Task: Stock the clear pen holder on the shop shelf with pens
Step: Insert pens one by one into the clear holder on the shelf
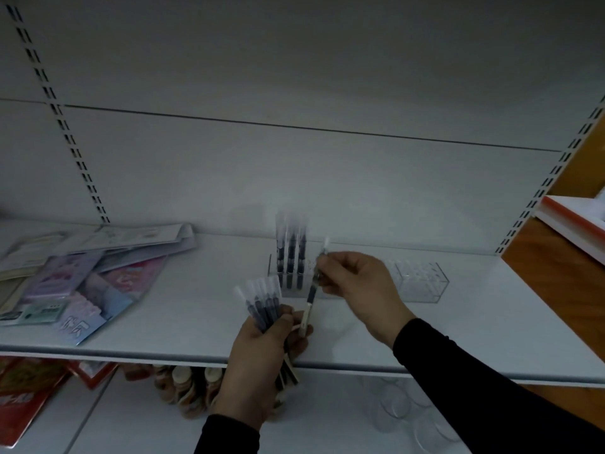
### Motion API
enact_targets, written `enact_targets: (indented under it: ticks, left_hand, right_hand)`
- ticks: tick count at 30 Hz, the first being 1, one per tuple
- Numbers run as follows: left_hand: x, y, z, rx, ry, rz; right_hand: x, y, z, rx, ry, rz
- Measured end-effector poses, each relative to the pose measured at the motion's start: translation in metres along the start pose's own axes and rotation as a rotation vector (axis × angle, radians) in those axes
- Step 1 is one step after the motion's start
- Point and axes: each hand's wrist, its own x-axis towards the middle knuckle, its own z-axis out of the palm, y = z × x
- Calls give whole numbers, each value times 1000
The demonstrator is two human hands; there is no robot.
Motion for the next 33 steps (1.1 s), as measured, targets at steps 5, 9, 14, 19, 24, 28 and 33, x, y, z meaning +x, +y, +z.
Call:
enact_targets:
  ticks: [5,9,14,19,24,28,33]
  left_hand:
    - [2,3,0,-41,34,20]
    - [2,4,-3,-76,47,37]
    - [4,6,-6,-114,63,68]
    - [6,8,-8,-124,79,74]
    - [5,9,-12,-129,75,84]
    - [6,9,-13,-138,78,83]
    - [7,9,-14,-140,66,78]
  right_hand:
    - [12,-12,-7,-7,134,-140]
    - [25,-16,-9,-165,224,-238]
    - [38,-25,-8,-338,274,-339]
    - [46,-28,-1,-488,252,-409]
    - [51,-27,5,-548,230,-419]
    - [54,-26,9,-628,210,-466]
    - [57,-25,9,-698,226,-536]
